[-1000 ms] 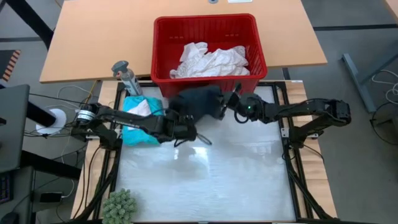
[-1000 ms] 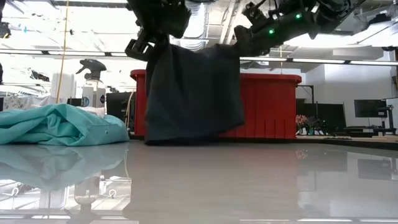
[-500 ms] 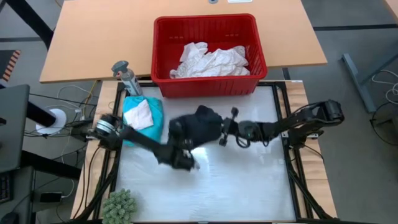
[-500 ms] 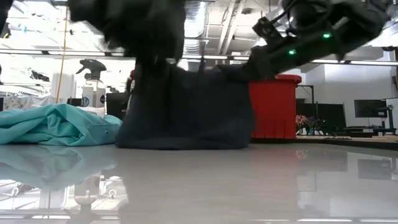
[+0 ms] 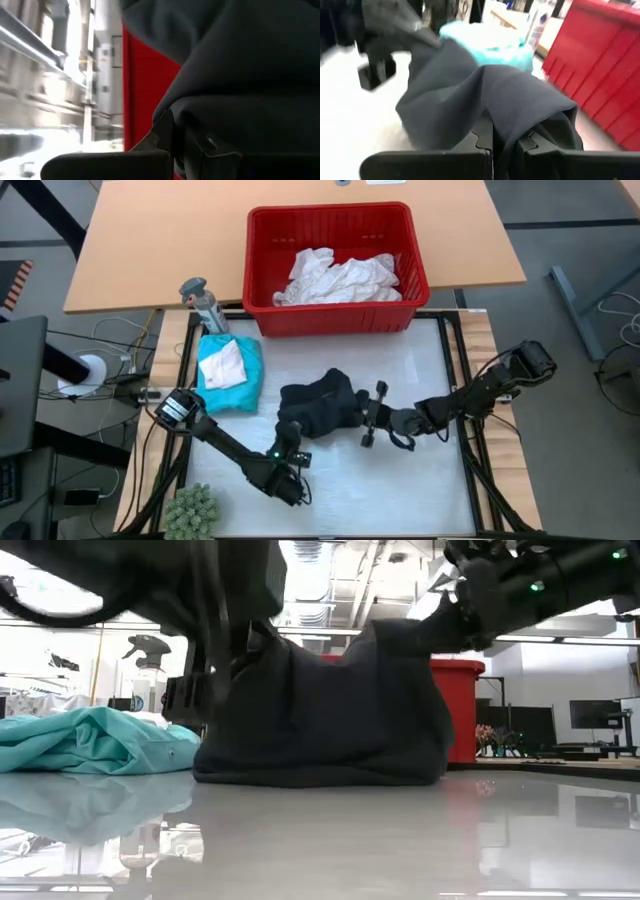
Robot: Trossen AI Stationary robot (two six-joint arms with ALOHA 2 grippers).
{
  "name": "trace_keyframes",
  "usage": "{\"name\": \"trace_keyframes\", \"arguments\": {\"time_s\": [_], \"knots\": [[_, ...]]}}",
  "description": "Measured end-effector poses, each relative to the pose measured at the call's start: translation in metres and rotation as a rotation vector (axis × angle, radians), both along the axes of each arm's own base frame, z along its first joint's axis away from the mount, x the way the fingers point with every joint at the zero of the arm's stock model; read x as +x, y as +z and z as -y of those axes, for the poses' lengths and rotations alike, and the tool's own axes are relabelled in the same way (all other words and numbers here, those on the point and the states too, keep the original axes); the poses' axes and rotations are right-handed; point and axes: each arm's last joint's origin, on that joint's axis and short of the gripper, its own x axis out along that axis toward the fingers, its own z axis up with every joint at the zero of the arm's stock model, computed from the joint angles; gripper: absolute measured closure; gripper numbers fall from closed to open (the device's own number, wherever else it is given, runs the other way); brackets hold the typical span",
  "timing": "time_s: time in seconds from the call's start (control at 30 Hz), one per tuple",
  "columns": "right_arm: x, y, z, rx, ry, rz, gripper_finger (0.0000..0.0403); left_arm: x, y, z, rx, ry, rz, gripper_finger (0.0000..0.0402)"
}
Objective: Fold laundry
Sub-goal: Fold the black shorts
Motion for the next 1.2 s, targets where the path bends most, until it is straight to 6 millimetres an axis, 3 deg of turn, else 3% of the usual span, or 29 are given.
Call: {"name": "trace_keyframes", "arguments": {"time_s": [0.1, 0.17, 0.37, 0.53, 0.63, 0.73, 0.8, 0.87, 1.07, 1.2], "knots": [[0.001, 0.001, 0.012, -0.01, -0.03, -0.025, 0.0361, -0.002, 0.012, -0.01, -0.042, 0.03, 0.02, 0.0402], [0.004, 0.01, 0.026, -0.056, -0.041, -0.019, 0.0361, -0.003, 0.025, -0.03, -0.037, 0.085, 0.01, 0.0401], [0.016, 0.058, 0.08, -0.275, -0.148, 0.011, 0.0361, -0.013, 0.075, -0.104, 0.081, 0.255, 0.053, 0.0401], [0.022, 0.101, 0.116, -0.448, -0.248, 0.031, 0.0361, -0.025, 0.114, -0.16, 0.042, 0.426, 0.172, 0.0401], [0.023, 0.115, 0.12, -0.471, -0.253, 0.069, 0.0361, -0.031, 0.138, -0.168, -0.004, 0.456, 0.313, 0.0401], [0.023, 0.111, 0.112, -0.464, -0.219, 0.069, 0.0361, -0.036, 0.148, -0.163, -0.048, 0.44, 0.429, 0.0401], [0.022, 0.094, 0.105, -0.454, -0.195, 0.009, 0.0361, -0.036, 0.141, -0.156, -0.084, 0.416, 0.505, 0.0401], [0.022, 0.074, 0.098, -0.406, -0.167, -0.024, 0.0361, -0.036, 0.121, -0.144, -0.123, 0.378, 0.57, 0.0401], [0.012, -0.002, 0.056, -0.221, -0.094, -0.118, 0.0361, -0.033, 0.018, -0.083, -0.209, 0.196, 0.598, 0.0401], [0.007, -0.007, 0.021, -0.219, -0.08, -0.1, 0.0361, -0.03, 0.001, -0.045, -0.168, 0.083, 0.479, 0.0401]]}}
